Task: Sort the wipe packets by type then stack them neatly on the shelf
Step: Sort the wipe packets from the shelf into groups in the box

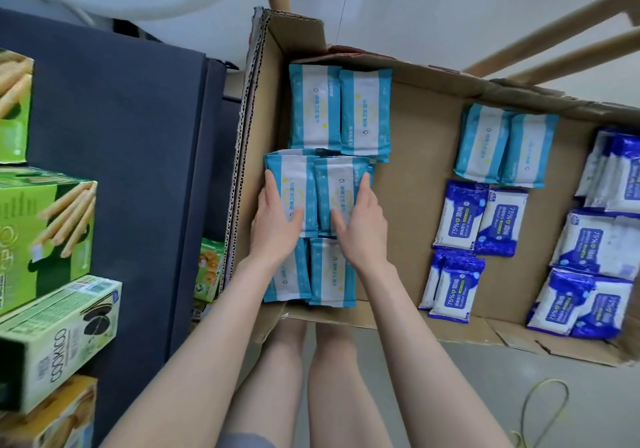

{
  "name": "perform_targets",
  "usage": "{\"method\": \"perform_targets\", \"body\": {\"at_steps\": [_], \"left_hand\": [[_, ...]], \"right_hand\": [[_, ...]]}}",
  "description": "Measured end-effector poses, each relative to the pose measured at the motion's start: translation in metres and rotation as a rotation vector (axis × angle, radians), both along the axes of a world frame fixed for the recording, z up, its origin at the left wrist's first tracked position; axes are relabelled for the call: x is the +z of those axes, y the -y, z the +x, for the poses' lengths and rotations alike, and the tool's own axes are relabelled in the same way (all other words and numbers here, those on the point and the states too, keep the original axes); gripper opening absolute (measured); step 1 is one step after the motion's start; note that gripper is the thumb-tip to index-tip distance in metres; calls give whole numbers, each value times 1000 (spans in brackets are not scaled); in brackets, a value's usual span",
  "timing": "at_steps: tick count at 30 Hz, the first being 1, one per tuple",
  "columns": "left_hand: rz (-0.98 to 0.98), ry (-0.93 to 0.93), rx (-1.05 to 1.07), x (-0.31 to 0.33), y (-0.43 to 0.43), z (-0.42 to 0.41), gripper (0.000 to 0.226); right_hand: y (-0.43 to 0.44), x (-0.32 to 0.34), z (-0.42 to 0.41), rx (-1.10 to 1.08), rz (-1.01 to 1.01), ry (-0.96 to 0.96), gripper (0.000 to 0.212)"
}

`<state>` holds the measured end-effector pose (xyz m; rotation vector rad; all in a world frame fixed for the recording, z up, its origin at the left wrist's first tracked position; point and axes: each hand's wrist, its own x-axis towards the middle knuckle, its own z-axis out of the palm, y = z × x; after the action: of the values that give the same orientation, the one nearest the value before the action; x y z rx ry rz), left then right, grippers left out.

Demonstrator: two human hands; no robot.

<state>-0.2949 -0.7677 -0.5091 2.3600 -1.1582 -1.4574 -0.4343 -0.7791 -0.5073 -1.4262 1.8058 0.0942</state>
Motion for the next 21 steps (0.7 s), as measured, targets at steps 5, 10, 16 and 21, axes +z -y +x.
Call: {"method": "perform_targets", "body": {"at_steps": [5, 10, 16, 21], "left_hand": [[-55, 37, -64, 19, 5, 4, 62], [-191, 79, -151, 49, 13, -7, 43], [-323, 65, -280, 74, 32, -52, 36], [-363, 43, -313, 81, 40, -116, 30]], "right_hand": [[14, 16, -12, 66, 21, 3, 68], [24, 41, -30, 90, -125, 38, 47], [36, 67, -80, 7, -276, 42, 33], [35, 79, -148, -76, -306, 49, 30]]}}
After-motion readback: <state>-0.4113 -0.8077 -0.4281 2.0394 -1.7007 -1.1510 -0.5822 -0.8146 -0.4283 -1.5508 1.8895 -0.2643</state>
